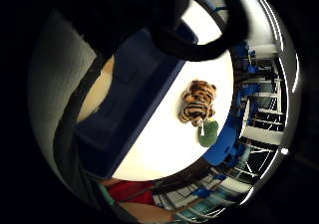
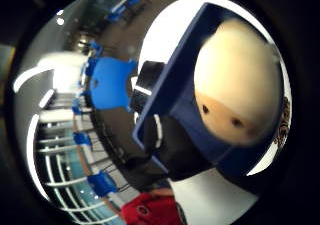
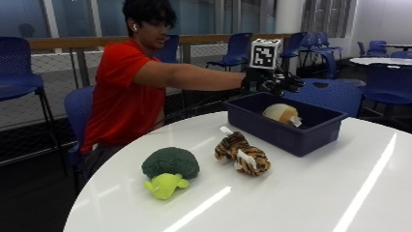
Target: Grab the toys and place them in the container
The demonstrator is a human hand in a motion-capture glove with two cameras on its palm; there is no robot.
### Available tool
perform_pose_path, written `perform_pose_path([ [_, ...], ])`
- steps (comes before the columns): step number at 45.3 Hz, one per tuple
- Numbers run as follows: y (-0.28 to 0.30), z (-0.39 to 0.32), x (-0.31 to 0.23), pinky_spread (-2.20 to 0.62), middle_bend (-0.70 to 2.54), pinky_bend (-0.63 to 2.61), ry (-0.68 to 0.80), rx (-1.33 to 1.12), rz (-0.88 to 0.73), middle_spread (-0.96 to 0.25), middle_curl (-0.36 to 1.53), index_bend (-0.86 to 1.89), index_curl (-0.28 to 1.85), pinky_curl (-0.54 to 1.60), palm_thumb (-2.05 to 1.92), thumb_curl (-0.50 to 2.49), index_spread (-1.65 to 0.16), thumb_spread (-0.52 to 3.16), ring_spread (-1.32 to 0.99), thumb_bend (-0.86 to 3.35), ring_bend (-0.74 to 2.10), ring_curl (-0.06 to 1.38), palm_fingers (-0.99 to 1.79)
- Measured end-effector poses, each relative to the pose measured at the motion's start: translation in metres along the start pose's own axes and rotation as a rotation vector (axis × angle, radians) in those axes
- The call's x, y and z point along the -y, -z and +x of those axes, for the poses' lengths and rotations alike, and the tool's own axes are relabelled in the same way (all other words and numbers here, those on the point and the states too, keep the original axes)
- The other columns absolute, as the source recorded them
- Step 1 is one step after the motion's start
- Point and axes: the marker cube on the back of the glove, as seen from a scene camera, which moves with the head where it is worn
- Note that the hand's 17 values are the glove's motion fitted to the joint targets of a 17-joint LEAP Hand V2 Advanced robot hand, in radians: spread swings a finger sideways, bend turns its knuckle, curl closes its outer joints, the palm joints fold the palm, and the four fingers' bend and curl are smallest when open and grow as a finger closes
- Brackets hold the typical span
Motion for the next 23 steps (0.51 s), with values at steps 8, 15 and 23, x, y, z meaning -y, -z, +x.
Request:
perform_pose_path([
  [8, 0.008, 0.045, -0.025, -0.02, 0.14, 1.06, 0.010, 0.088, 0.025, -0.19, 0.52, 0.07, 0.54, 0.42, -0.08, 0.61, -0.39, 1.01, -0.13, -0.10, 0.30, 0.34, -0.28],
  [15, 0.003, 0.114, -0.053, 0.06, 0.13, 1.03, -0.084, -0.013, 0.034, -0.13, 0.46, 0.12, 0.47, 0.40, -0.11, 0.50, -0.38, 1.03, -0.05, -0.10, 0.24, 0.32, -0.19],
  [23, -0.010, 0.211, -0.101, 0.10, 0.13, 0.97, -0.224, -0.005, 0.041, -0.11, 0.41, 0.15, 0.43, 0.37, -0.14, 0.40, -0.39, 1.01, -0.01, -0.11, 0.20, 0.31, -0.15],
])
